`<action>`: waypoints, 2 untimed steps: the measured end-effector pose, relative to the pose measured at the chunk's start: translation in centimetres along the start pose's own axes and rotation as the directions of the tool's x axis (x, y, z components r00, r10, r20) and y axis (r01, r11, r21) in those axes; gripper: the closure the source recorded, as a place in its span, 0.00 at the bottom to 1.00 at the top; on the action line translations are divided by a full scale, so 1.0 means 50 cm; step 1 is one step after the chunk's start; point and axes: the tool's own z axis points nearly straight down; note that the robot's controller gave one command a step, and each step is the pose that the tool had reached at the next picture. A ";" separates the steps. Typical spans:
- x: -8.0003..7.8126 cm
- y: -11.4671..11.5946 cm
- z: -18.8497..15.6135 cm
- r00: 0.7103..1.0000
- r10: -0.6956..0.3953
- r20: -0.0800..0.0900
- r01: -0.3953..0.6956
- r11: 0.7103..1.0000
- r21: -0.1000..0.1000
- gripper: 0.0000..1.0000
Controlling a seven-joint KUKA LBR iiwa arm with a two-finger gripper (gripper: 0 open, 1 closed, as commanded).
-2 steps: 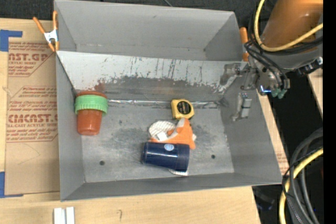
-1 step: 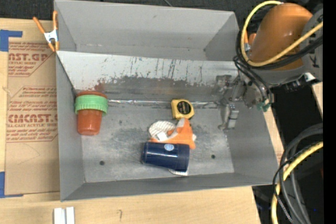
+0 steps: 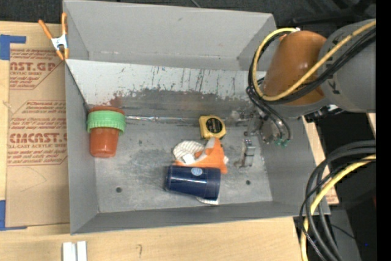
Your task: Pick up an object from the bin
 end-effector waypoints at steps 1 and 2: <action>-0.009 0.088 0.101 0.999 -0.037 -0.002 0.037 0.999 0.000 0.00; 0.003 0.078 0.124 0.988 -0.151 0.017 0.151 0.989 0.001 1.00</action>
Offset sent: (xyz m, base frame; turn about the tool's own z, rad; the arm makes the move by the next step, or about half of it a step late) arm -0.0065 0.0378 -0.0681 -0.1525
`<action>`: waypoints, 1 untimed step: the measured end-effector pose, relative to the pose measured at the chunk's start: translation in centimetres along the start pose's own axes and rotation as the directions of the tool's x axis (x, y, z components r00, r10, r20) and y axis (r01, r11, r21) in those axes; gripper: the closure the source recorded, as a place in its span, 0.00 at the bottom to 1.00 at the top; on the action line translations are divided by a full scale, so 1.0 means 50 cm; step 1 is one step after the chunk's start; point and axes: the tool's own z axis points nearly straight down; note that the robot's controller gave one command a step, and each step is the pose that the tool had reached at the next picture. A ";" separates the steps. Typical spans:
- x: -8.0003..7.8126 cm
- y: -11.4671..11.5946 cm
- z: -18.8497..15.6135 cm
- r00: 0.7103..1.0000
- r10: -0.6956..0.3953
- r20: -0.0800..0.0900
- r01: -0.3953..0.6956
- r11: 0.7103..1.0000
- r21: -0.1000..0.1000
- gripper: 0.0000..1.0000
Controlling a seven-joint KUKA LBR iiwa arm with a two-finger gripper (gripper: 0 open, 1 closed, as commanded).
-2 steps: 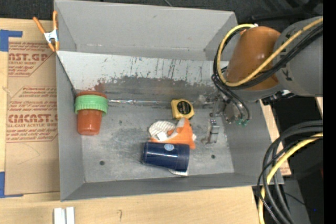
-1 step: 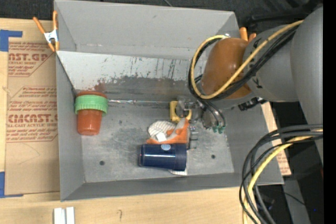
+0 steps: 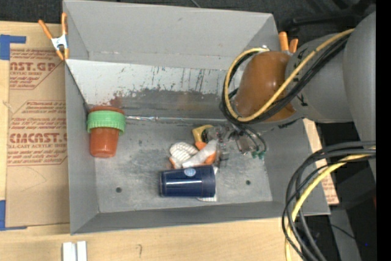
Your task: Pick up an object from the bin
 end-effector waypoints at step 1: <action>0.000 0.000 0.000 1.000 0.000 0.000 0.000 1.000 0.000 1.00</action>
Offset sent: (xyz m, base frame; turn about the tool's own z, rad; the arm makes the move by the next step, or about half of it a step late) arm 0.0076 -0.0235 0.1516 -0.0314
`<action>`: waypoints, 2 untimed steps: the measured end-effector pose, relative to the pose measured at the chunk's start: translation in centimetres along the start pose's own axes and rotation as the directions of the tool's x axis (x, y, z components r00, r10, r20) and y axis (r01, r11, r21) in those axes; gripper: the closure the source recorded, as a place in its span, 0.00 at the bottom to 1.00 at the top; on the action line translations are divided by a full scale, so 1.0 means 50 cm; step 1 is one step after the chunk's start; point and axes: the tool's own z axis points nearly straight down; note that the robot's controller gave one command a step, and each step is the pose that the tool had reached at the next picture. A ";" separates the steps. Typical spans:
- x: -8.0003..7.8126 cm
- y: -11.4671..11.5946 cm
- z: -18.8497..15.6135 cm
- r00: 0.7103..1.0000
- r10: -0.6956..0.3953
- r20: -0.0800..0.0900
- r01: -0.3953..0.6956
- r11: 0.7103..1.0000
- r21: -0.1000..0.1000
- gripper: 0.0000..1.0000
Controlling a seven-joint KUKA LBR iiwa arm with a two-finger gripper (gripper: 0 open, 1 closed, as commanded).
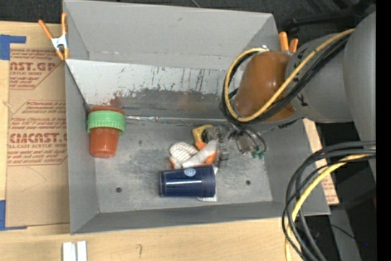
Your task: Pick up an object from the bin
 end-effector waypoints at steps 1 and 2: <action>-0.019 -0.049 -0.305 0.999 -0.031 -0.016 0.031 1.000 -0.002 1.00; -0.018 -0.049 -0.303 0.999 -0.031 -0.018 0.031 1.000 -0.002 1.00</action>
Offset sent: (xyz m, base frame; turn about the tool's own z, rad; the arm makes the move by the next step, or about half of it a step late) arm 0.0000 0.0000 0.0000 0.0000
